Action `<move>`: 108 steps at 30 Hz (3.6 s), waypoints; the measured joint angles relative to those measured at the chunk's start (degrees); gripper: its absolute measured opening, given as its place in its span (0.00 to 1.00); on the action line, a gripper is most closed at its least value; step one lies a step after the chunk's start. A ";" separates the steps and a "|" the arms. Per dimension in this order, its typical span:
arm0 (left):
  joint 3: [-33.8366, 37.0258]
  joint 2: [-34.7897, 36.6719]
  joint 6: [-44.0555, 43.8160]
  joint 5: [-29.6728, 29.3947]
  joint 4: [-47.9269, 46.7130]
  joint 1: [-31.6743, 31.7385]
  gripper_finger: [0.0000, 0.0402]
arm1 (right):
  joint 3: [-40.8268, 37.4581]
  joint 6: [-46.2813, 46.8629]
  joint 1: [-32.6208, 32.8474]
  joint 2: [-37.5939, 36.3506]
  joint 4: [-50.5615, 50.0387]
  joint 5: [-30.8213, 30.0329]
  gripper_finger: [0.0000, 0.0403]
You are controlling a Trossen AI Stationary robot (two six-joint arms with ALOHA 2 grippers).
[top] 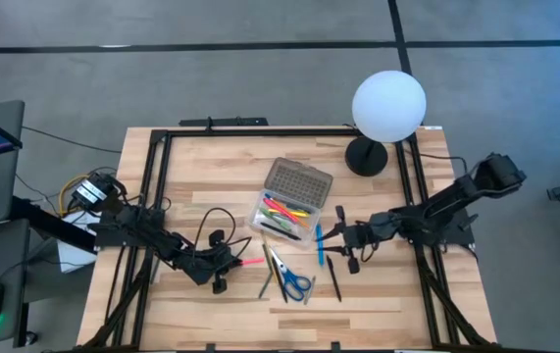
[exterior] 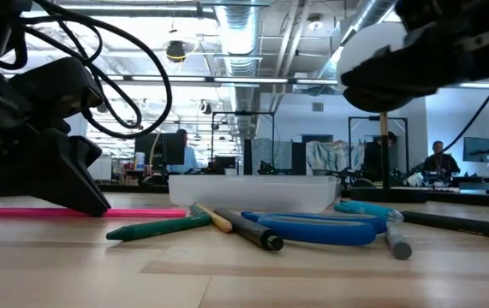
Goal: Pick & place school supplies into a supply box
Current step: Put the pink pencil into the gray supply box
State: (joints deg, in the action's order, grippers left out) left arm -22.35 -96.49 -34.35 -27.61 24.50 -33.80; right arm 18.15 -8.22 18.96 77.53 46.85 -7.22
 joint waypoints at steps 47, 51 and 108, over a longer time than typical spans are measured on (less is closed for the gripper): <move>0.03 3.26 6.53 -4.44 5.22 -5.10 0.31 | 49.21 3.70 -7.21 45.13 -22.47 13.08 0.35; 0.04 7.33 5.00 -9.32 1.46 -8.90 0.31 | 52.91 3.47 -7.47 48.30 -26.89 13.26 0.35; 0.00 12.53 -4.06 -28.69 -7.55 -21.52 0.31 | 64.48 2.26 -4.24 50.98 -46.09 6.99 0.00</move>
State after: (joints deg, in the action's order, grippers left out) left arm -22.35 -83.96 -38.41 -56.29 16.94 -55.32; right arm 82.63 -5.96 14.72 128.51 0.75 -0.23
